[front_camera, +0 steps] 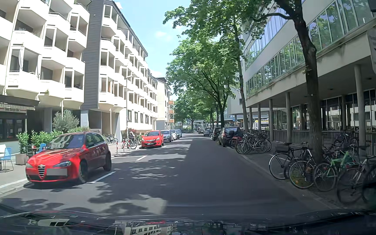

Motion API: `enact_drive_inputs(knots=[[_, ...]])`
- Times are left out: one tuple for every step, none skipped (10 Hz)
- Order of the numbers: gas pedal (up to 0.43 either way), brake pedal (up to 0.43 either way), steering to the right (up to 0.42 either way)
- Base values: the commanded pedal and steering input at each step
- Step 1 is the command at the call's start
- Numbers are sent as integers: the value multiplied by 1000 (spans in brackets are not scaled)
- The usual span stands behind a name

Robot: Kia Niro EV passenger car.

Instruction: Follow the waypoints while adhering to traffic rules and regulations

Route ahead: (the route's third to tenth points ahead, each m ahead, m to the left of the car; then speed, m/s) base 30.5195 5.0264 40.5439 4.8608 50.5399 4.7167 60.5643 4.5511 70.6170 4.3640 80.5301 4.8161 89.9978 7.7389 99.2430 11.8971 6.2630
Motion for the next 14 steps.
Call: enact_drive_inputs(knots=[[118,0,12],[110,0,11],[110,0,10],[110,0,10],[110,0,10],[110,0,8],[98,0,7],[79,0,5],[59,0,5],[59,0,5],[59,0,4],[59,0,4],[59,0,4],[59,0,4]])
